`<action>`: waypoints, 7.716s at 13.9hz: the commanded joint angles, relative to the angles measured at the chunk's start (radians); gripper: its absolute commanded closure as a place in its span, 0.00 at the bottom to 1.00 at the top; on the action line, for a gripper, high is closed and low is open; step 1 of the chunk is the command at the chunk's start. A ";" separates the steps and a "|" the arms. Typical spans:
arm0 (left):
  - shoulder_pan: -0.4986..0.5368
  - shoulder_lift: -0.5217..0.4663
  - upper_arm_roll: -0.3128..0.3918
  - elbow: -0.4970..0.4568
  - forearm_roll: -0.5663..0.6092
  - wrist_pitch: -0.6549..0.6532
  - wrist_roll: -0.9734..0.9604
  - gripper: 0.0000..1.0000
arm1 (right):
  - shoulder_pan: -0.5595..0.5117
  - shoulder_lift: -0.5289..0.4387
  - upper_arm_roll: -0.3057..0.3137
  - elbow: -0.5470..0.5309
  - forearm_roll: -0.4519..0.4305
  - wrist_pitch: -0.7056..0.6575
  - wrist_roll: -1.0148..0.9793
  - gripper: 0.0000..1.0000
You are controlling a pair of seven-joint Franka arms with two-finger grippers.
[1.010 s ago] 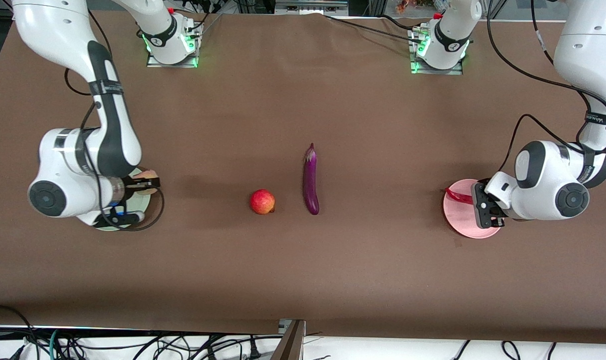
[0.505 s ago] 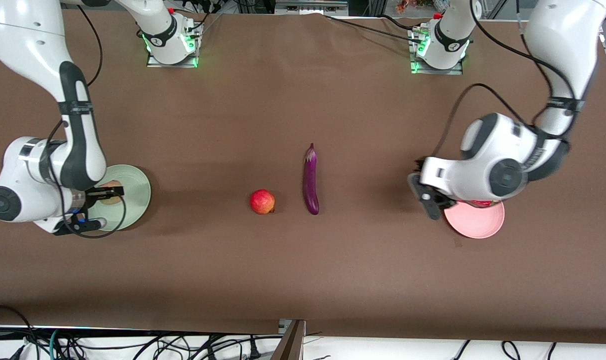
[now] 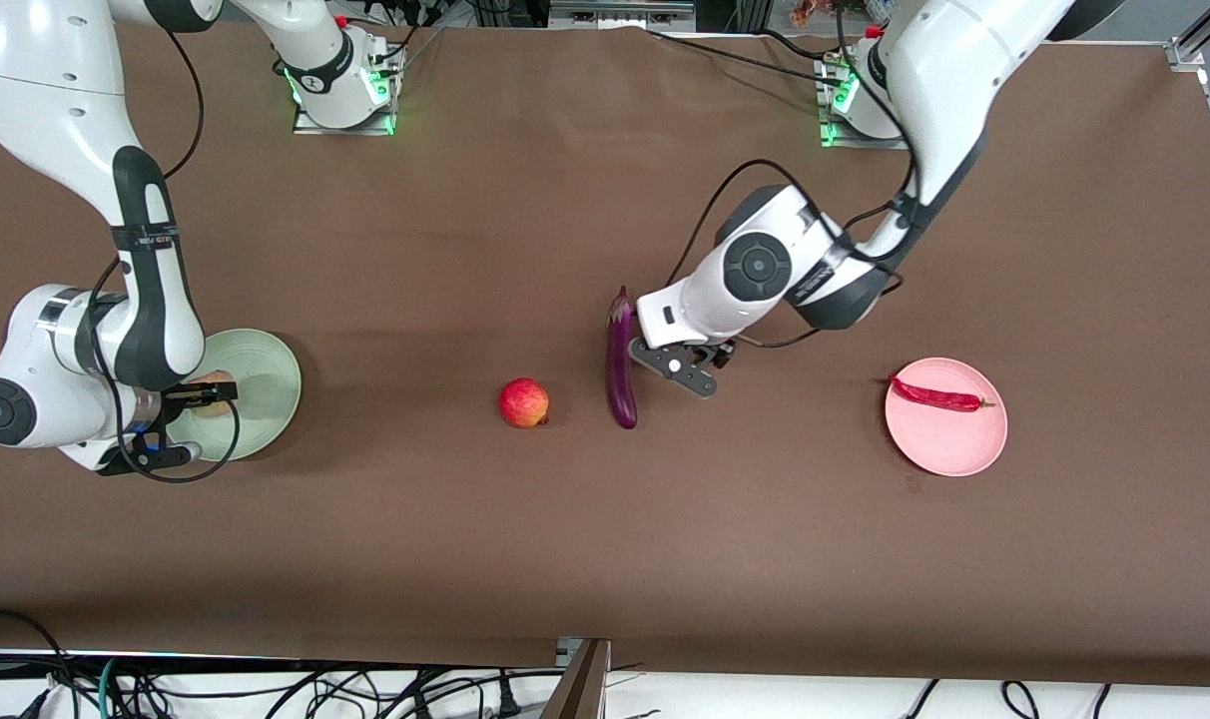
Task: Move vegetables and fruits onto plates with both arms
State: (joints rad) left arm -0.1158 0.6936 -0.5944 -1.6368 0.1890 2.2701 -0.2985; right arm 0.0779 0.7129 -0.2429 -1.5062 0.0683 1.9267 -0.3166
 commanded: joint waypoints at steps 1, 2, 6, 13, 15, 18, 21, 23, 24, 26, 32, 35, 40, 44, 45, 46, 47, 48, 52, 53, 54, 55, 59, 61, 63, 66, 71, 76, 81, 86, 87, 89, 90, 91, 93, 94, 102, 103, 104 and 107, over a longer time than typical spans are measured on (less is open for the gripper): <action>-0.079 0.038 0.063 0.028 0.056 0.083 -0.134 0.00 | -0.012 0.011 0.011 -0.003 -0.002 0.034 -0.004 0.62; -0.100 0.050 0.083 0.026 0.058 0.119 -0.157 0.00 | -0.012 0.011 0.010 0.001 -0.004 0.034 -0.004 0.34; -0.159 0.081 0.122 0.015 0.087 0.190 -0.246 0.00 | -0.004 -0.018 0.022 0.033 0.007 0.003 0.001 0.00; -0.301 0.122 0.248 0.014 0.161 0.262 -0.335 0.65 | 0.195 -0.023 0.043 0.153 0.059 -0.138 0.279 0.00; -0.298 0.118 0.248 0.014 0.162 0.262 -0.323 0.98 | 0.236 -0.023 0.045 0.153 0.186 -0.130 0.364 0.00; -0.288 0.084 0.248 0.012 0.162 0.244 -0.320 1.00 | 0.324 -0.021 0.045 0.152 0.268 -0.075 0.520 0.00; -0.245 -0.006 0.246 0.012 0.162 0.139 -0.204 1.00 | 0.420 0.002 0.045 0.149 0.269 0.061 0.741 0.00; -0.197 -0.083 0.243 0.018 0.161 -0.019 -0.020 1.00 | 0.474 0.023 0.045 0.144 0.269 0.139 0.838 0.00; -0.171 -0.118 0.242 0.021 0.161 -0.093 0.072 1.00 | 0.490 0.034 0.045 0.144 0.269 0.162 0.869 0.00; -0.107 -0.172 0.238 0.028 0.147 -0.194 0.285 1.00 | 0.520 0.057 0.045 0.144 0.269 0.221 0.928 0.00; 0.160 -0.210 0.235 0.029 0.063 -0.288 1.055 1.00 | 0.557 0.102 0.045 0.144 0.271 0.328 0.995 0.00; 0.293 -0.197 0.235 0.023 0.061 -0.278 1.373 1.00 | 0.582 0.111 0.045 0.139 0.271 0.327 0.995 0.00; 0.430 -0.117 0.237 0.023 0.060 -0.274 1.631 1.00 | 0.620 0.131 0.045 0.124 0.268 0.322 1.024 0.00; 0.484 -0.049 0.237 0.022 0.037 -0.274 1.707 1.00 | 0.620 0.132 0.045 0.110 0.260 0.318 1.016 0.00; 0.492 -0.045 0.238 0.025 0.044 -0.273 1.713 1.00 | 0.620 0.134 0.045 0.106 0.260 0.318 1.019 0.02; 0.495 -0.042 0.238 0.026 0.046 -0.273 1.720 0.99 | 0.620 0.132 0.045 0.103 0.260 0.318 1.013 0.24; 0.492 -0.030 0.240 0.029 0.050 -0.270 1.720 0.91 | 0.619 0.132 0.045 0.104 0.260 0.318 1.010 0.46; 0.490 -0.023 0.240 0.029 0.050 -0.252 1.720 0.72 | 0.619 0.129 0.043 0.104 0.255 0.318 1.004 0.63; 0.501 -0.026 0.238 0.029 0.046 -0.242 1.748 0.00 | 0.570 0.062 -0.018 0.113 0.254 0.122 0.863 0.68; 0.499 -0.032 0.238 0.031 0.044 -0.248 1.748 0.00 | 0.553 0.042 -0.063 0.113 0.254 0.045 0.767 0.68; 0.498 -0.037 0.237 0.032 0.044 -0.251 1.745 0.00 | 0.540 0.033 -0.120 0.113 0.255 -0.030 0.657 0.68; 0.499 -0.054 0.235 0.034 0.032 -0.267 1.737 0.00 | 0.534 0.030 -0.180 0.113 0.257 -0.084 0.540 0.68; 0.483 -0.123 0.216 0.086 -0.042 -0.463 1.554 0.00 | 0.502 0.033 -0.404 0.112 0.255 -0.242 0.098 0.68; 0.478 -0.132 0.165 0.123 -0.042 -0.558 1.413 0.00 | 0.430 0.037 -0.420 0.109 0.249 -0.250 -0.031 0.68; 0.476 -0.135 0.102 0.178 -0.042 -0.651 1.261 0.00 | 0.352 0.045 -0.420 0.104 0.243 -0.247 -0.134 0.68; 0.476 -0.167 0.036 0.245 -0.034 -0.790 0.956 0.00 | 0.269 0.075 -0.418 0.103 0.245 -0.213 -0.255 0.68; 0.473 -0.310 0.031 0.256 -0.023 -0.805 0.510 0.00 | 0.227 0.126 -0.411 0.090 0.258 -0.166 -0.272 0.68; 0.455 -0.340 0.073 0.351 -0.029 -0.799 0.322 0.00 | 0.200 0.132 -0.368 0.046 0.280 -0.078 -0.271 0.53; 0.133 -0.583 0.466 0.154 -0.042 -0.699 0.243 0.00 | 0.155 0.105 -0.331 0.102 0.297 -0.136 -0.268 0.00; 0.093 -0.787 0.580 -0.084 -0.130 -0.590 0.254 0.00 | 0.164 0.102 -0.337 0.217 0.297 -0.287 -0.259 0.00; 0.088 -0.784 0.606 -0.084 -0.155 -0.598 0.256 0.00 | 0.169 0.085 -0.331 0.216 0.297 -0.285 -0.250 0.00; 0.087 -0.761 0.604 -0.072 -0.157 -0.622 0.251 0.00 | 0.154 0.030 -0.281 0.205 0.272 -0.287 -0.149 0.00; 0.085 -0.749 0.602 -0.051 -0.157 -0.638 0.252 0.00 | 0.134 -0.021 -0.229 0.189 0.202 -0.284 -0.101 0.00; 0.082 -0.738 0.590 -0.043 -0.157 -0.643 0.251 0.00 | 0.111 -0.076 -0.154 0.176 0.109 -0.285 -0.052 0.00; 0.081 -0.737 0.564 -0.041 -0.158 -0.652 0.252 0.00 | 0.060 -0.195 -0.009 0.114 -0.022 -0.296 0.100 0.00; 0.082 -0.735 0.532 -0.040 -0.157 -0.667 0.246 0.00 | 0.040 -0.261 0.047 0.072 -0.051 -0.316 0.169 0.00; 0.079 -0.683 0.516 0.024 -0.160 -0.663 0.259 0.00 | 0.017 -0.696 0.231 -0.106 -0.059 -0.468 0.329 0.00; 0.081 -0.684 0.516 0.026 -0.160 -0.667 0.259 0.00 | 0.013 -0.705 0.229 -0.092 -0.061 -0.468 0.329 0.00; 0.079 -0.690 0.507 0.028 -0.160 -0.673 0.257 0.00 | 0.007 -0.719 0.229 -0.076 -0.067 -0.468 0.329 0.00; 0.093 -0.691 0.487 0.043 -0.158 -0.673 0.259 0.00 | -0.006 -0.741 0.203 -0.075 -0.070 -0.476 0.330 0.00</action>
State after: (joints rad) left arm -0.0353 -0.0136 -0.0994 -1.6396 0.0467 1.6259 -0.0532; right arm 0.0938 -0.0109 -0.0420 -1.5756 0.0140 1.4498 0.0070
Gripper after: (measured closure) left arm 0.000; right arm 0.000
